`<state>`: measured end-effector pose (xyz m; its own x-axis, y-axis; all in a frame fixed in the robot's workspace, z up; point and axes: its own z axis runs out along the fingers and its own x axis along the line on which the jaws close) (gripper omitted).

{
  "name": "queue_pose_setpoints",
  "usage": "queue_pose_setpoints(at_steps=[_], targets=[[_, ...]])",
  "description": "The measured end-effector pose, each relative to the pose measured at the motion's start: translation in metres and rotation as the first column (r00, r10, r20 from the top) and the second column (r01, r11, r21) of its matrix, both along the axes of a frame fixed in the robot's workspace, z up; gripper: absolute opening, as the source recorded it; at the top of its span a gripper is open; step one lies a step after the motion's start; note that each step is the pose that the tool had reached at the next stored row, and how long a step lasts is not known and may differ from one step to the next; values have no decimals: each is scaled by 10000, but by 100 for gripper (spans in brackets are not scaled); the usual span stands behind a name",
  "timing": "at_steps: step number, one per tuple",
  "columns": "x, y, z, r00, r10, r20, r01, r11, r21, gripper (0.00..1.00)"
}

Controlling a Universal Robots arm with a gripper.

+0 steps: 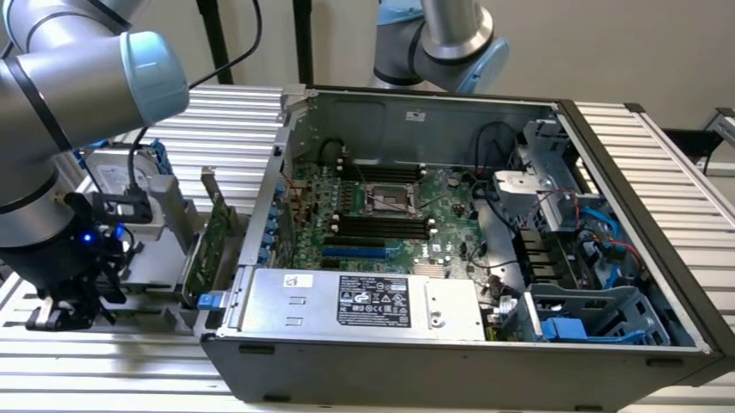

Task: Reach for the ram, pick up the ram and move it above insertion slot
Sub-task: 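Pick up the ram and move it above insertion slot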

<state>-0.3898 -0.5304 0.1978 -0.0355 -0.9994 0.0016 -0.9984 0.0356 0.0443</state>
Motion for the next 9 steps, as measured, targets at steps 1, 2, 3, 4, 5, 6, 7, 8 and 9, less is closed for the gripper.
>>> queue_pose_setpoints(at_steps=[1,2,3,4,5,6,7,8,9], targets=[[0,0,-5,10000,0,-1,0,10000,-1,36],[0,0,-8,10000,-1,-1,1,10000,-1,36],[0,0,-9,10000,0,-2,0,10000,-2,36],[2,1,-11,10000,-1,-1,1,10000,-1,34],[6,1,-13,10000,-2,1,2,10000,1,34],[13,1,-12,10000,-1,0,1,10000,0,27],[21,1,-13,10000,-1,0,1,10000,0,27],[30,0,-13,10000,-1,1,1,10000,1,27],[38,0,-14,10000,-1,0,1,10000,0,27]])
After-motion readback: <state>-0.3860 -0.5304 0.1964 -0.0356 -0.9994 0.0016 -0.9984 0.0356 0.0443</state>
